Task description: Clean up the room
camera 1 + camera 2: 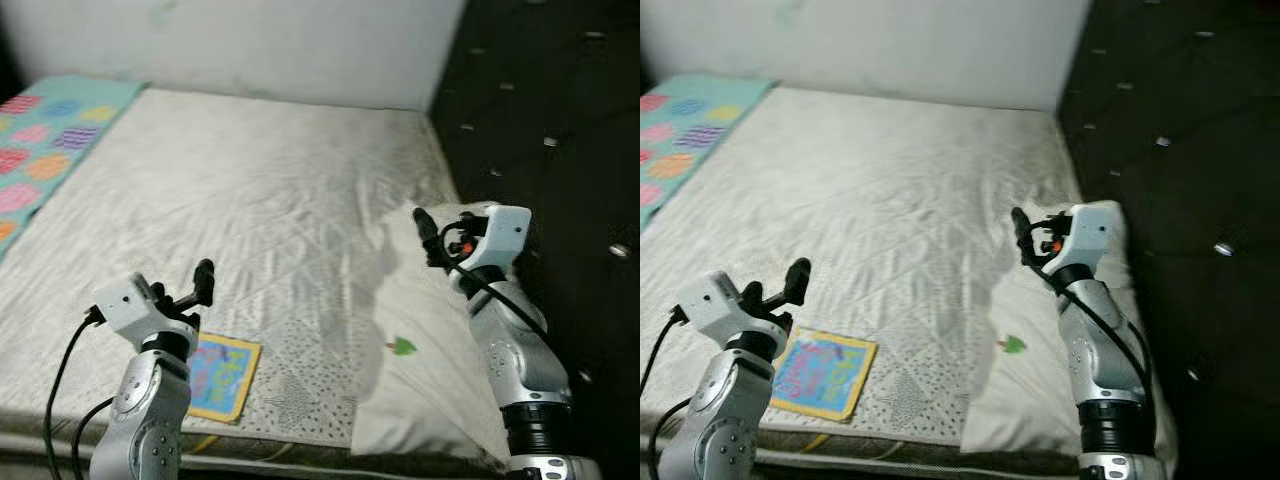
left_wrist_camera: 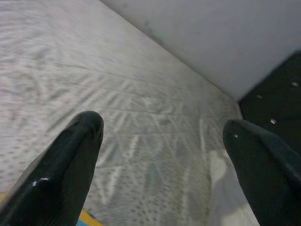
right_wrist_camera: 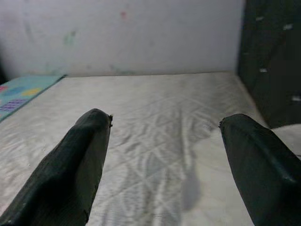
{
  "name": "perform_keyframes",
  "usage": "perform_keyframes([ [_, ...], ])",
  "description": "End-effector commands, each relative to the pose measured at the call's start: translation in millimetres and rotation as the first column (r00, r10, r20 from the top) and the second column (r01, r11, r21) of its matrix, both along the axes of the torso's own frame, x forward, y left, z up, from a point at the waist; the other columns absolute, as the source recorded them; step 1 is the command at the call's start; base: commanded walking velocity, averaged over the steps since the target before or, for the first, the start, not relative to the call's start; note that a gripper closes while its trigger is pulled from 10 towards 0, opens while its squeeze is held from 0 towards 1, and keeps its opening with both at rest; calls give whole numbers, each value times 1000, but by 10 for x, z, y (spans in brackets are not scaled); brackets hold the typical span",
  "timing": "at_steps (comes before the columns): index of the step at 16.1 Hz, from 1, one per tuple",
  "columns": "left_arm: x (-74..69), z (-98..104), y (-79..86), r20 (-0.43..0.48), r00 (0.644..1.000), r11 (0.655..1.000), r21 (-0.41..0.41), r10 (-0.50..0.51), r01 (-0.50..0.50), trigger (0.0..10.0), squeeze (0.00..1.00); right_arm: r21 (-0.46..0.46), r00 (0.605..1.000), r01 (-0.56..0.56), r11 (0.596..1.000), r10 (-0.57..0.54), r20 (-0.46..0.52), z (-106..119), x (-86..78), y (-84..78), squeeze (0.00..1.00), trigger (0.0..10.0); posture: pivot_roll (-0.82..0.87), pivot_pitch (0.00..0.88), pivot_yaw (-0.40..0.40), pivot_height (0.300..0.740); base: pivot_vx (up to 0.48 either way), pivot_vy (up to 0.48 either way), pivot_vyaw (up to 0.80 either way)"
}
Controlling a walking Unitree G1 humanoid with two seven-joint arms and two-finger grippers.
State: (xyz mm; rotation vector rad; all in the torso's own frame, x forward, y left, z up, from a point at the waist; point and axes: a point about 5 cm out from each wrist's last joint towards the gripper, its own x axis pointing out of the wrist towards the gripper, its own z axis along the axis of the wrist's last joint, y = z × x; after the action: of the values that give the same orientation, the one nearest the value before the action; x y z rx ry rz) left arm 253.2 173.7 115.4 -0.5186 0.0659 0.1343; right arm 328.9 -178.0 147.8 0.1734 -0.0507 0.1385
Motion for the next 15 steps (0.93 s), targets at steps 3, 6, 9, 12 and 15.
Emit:
perform_keyframes([
  [3,-5,-35,-30,-19,1000,1000,-24,4,-5,10000,0,-1,1000,-7,1000,7,-3,-10,3,17,0,10000,-58,21,-36,740,0,334,0],
  [6,-3,-29,-32,-18,1000,1000,-25,6,-6,10000,0,-5,1000,-8,1000,8,-1,-5,7,17,0,10000,-58,22,-37,740,0,339,0],
  [9,2,-29,-32,-17,1000,1000,-26,6,-6,10000,0,-5,1000,-7,1000,7,0,-6,8,16,0,10000,-59,21,-37,740,0,362,0],
  [12,7,-31,-32,-19,1000,1000,-27,7,-7,10000,0,-5,1000,-4,1000,4,-4,-12,5,9,0,10000,-62,23,-37,740,0,379,0],
  [15,9,-35,-34,-20,1000,1000,-27,8,-8,10000,0,-9,1000,-4,1000,4,-8,-22,2,2,0,10000,-62,23,-38,740,0,414,0],
])
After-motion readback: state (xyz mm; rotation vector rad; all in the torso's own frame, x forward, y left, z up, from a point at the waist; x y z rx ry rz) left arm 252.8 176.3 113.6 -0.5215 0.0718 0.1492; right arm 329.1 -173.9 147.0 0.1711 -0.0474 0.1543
